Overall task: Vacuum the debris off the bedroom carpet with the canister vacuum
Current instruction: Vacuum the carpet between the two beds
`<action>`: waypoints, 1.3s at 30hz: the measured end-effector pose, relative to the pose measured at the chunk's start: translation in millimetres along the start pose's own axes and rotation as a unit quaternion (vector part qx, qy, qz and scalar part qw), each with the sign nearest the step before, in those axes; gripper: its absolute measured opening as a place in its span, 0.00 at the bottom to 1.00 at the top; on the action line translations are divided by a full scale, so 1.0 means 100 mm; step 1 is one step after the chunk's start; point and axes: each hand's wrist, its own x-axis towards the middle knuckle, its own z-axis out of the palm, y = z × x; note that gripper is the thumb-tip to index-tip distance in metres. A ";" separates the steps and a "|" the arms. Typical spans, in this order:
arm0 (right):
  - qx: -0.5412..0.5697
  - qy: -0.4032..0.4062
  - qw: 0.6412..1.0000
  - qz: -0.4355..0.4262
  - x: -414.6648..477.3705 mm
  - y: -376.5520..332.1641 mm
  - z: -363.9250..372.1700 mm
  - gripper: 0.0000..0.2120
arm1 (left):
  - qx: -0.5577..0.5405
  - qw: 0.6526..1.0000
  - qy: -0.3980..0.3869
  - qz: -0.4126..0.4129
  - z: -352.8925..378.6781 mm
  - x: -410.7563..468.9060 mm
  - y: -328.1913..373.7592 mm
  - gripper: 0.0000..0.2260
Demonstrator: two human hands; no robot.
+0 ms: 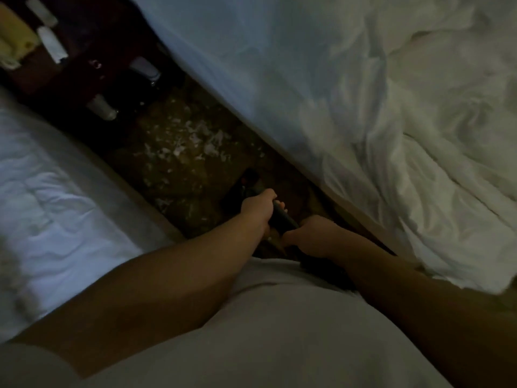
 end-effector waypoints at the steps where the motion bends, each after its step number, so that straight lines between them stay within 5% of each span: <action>1: -0.005 -0.002 1.000 0.001 0.07 -0.23 0.08 0.15 | -0.005 1.000 0.006 -0.006 -0.20 0.06 0.16 0.12; 14: -0.029 -0.006 0.998 -0.051 0.57 -2.20 0.30 0.15 | -0.100 0.994 0.027 0.021 -1.55 0.51 1.63 0.08; 30: -0.040 0.003 0.999 -0.014 0.91 -2.85 -1.08 0.16 | -0.136 0.990 -0.031 0.019 -0.60 0.67 2.84 0.10; 39: -0.008 0.024 0.999 0.024 1.04 -3.16 -1.26 0.17 | -0.111 0.993 -0.043 0.007 -0.55 0.80 3.25 0.13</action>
